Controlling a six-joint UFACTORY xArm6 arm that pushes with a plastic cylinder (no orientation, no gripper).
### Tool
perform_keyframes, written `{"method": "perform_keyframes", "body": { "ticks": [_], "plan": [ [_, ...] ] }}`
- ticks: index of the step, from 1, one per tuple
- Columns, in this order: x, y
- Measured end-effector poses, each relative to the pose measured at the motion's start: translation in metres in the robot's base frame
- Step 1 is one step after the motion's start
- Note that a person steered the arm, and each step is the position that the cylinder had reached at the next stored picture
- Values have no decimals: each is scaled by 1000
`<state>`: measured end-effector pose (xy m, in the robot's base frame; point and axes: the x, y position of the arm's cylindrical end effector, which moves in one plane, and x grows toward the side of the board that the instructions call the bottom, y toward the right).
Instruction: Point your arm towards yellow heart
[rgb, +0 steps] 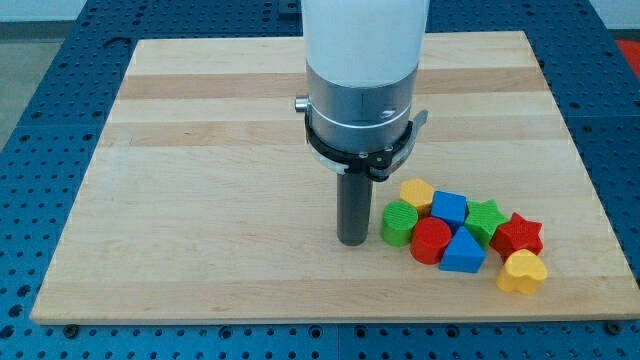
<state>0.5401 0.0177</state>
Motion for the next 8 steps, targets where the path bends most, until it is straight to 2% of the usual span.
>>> {"method": "perform_keyframes", "body": {
  "ticks": [1,2,3,5,8],
  "plan": [
    [8,0],
    [53,-5],
    [77,-8],
    [79,-17],
    [-79,-32]
  ]
}}
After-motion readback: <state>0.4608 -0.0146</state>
